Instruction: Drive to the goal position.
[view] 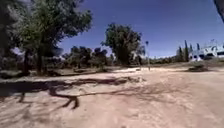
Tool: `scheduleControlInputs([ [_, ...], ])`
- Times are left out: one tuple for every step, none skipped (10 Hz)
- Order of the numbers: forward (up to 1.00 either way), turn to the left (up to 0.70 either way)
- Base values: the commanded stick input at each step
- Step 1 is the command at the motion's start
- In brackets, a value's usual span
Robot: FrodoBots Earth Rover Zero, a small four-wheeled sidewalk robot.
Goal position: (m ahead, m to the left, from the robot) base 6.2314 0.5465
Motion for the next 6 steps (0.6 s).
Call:
scheduleControlInputs([
  [0.85,0.00],
  [0.85,0.00],
  [0.85,0.00],
  [0.85,0.00],
  [0.85,0.00],
  [0.85,0.00],
])
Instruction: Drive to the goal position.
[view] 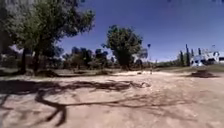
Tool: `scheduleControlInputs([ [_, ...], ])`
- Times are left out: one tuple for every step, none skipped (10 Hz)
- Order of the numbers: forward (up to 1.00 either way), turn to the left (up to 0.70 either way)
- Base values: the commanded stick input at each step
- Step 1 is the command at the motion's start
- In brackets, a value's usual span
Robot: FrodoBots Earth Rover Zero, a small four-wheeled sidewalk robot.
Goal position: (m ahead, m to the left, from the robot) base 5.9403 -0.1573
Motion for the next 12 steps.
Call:
scheduleControlInputs([
  [0.85,0.00],
  [0.85,0.00],
  [0.85,0.00],
  [0.85,0.00],
  [0.85,0.06],
  [0.85,0.15],
  [0.85,0.32],
  [0.85,0.34],
  [0.85,0.18],
  [0.85,0.00],
  [0.85,0.00],
  [0.85,0.00],
])
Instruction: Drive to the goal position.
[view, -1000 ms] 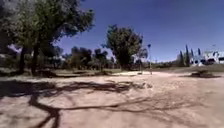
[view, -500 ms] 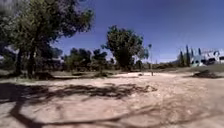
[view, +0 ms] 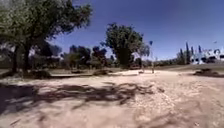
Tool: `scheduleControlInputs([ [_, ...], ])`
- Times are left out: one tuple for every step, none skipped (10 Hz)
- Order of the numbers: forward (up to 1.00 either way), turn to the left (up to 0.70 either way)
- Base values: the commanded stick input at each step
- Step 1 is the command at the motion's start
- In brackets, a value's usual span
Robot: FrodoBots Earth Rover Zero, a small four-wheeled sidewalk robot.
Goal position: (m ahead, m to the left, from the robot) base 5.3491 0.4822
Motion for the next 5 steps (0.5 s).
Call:
scheduleControlInputs([
  [0.85,0.00],
  [0.85,0.00],
  [0.85,0.00],
  [0.85,0.00],
  [0.85,0.00],
])
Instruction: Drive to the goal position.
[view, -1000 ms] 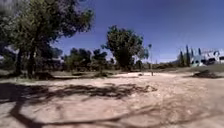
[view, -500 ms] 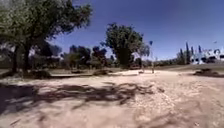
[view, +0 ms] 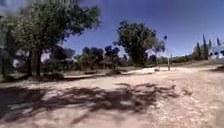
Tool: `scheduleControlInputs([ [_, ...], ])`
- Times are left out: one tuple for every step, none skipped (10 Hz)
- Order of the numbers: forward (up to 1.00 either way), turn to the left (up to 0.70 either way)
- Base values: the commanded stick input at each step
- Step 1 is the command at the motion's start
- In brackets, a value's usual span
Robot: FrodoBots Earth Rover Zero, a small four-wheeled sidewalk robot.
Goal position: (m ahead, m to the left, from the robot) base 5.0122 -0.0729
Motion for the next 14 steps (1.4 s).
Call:
scheduleControlInputs([
  [0.85,0.00],
  [0.85,0.00],
  [0.85,0.00],
  [0.85,0.00],
  [0.85,0.00],
  [0.85,0.00],
  [0.85,0.00],
  [0.85,0.00],
  [0.85,0.00],
  [0.85,0.00],
  [0.85,0.00],
  [0.85,0.00],
  [0.85,0.00],
  [0.85,0.00],
])
